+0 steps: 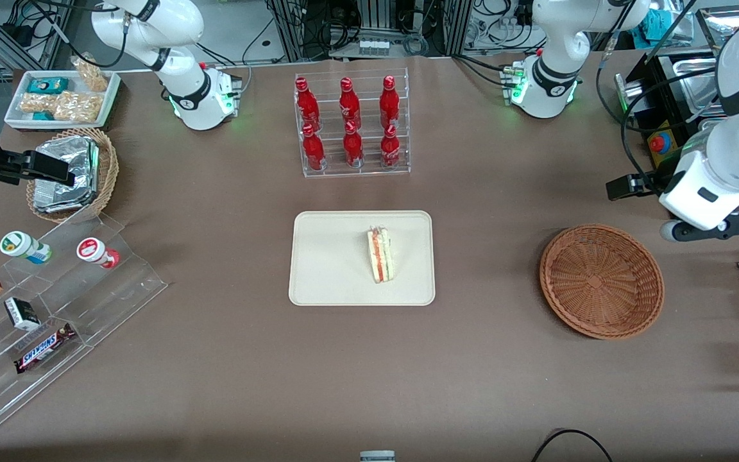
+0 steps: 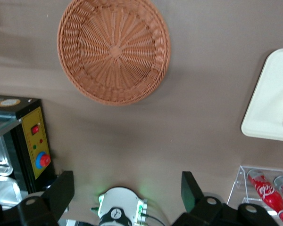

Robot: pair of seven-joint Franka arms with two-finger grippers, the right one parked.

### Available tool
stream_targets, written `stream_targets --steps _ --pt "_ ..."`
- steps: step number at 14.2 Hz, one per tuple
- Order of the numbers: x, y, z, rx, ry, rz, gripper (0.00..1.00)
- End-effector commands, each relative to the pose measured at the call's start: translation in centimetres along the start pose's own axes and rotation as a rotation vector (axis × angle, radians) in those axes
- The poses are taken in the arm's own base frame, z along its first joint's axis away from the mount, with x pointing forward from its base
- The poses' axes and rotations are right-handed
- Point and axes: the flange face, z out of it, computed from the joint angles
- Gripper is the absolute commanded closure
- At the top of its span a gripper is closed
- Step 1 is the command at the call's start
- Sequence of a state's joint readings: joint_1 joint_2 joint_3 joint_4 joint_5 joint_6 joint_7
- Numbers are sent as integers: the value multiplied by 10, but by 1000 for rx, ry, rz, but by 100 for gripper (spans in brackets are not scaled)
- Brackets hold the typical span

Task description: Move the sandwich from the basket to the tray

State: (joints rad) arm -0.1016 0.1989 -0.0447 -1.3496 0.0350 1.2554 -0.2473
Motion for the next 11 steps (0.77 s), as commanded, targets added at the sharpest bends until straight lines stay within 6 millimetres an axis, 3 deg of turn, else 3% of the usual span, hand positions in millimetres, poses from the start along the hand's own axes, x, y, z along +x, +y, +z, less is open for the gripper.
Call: stream_targets --steps 1,5,7,11 --pt "-22 -3 -3 0 1 -7 0" --pt "-36 -3 -4 -9 56 -3 0" --pt "-39 -3 5 -27 135 0 0" --pt "-23 -4 5 -41 181 1 0"
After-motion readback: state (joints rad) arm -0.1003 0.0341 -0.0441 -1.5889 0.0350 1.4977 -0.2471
